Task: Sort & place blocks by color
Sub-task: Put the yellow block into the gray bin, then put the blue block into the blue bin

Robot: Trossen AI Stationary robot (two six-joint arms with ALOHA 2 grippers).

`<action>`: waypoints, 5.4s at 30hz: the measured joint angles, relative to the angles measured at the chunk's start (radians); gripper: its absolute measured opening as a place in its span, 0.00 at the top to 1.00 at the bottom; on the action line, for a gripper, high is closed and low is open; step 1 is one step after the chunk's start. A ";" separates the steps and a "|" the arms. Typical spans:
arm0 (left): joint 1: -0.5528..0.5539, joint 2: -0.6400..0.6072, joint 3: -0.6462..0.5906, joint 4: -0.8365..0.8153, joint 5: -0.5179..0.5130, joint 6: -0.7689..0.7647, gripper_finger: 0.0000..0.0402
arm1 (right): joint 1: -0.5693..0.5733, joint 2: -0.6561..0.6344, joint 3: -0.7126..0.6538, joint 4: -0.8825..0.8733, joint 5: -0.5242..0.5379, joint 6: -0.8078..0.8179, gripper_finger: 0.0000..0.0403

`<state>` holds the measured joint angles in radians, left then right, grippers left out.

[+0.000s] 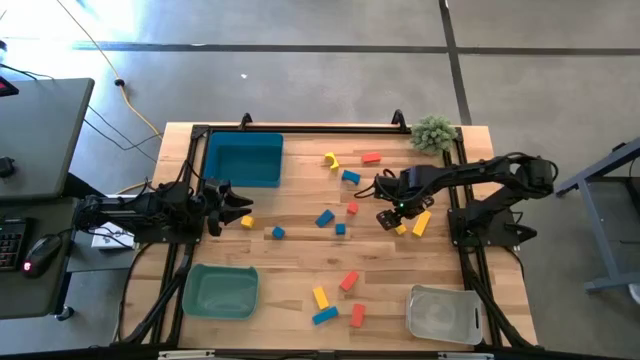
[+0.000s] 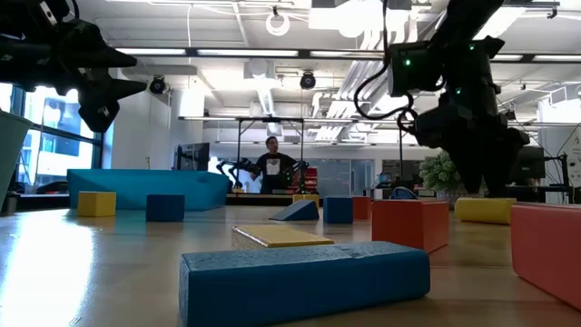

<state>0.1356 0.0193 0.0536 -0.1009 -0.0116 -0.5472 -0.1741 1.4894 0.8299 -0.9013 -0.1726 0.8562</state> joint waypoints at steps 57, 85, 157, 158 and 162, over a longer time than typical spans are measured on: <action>0.001 0.000 0.000 0.000 0.000 0.018 0.59 | 0.572 0.072 0.503 -0.060 0.120 0.217 0.75; 0.001 0.000 0.000 0.000 -0.027 -0.108 0.59 | 1.182 0.076 0.471 -0.180 0.168 1.092 0.75; 0.001 0.118 0.185 0.302 -0.161 0.446 0.52 | 1.002 0.076 0.541 -0.355 0.391 1.251 0.53; 0.002 0.142 0.202 0.301 -0.159 0.458 0.52 | 0.988 0.076 0.548 -0.358 0.398 1.230 0.53; 0.001 0.249 0.259 0.268 -0.125 0.503 0.52 | 0.930 0.076 0.575 -0.366 0.413 1.142 0.53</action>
<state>0.1369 0.2684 0.3124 0.1675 -0.1370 -0.0441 0.7562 1.5650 1.4049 -1.2678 0.2400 1.9978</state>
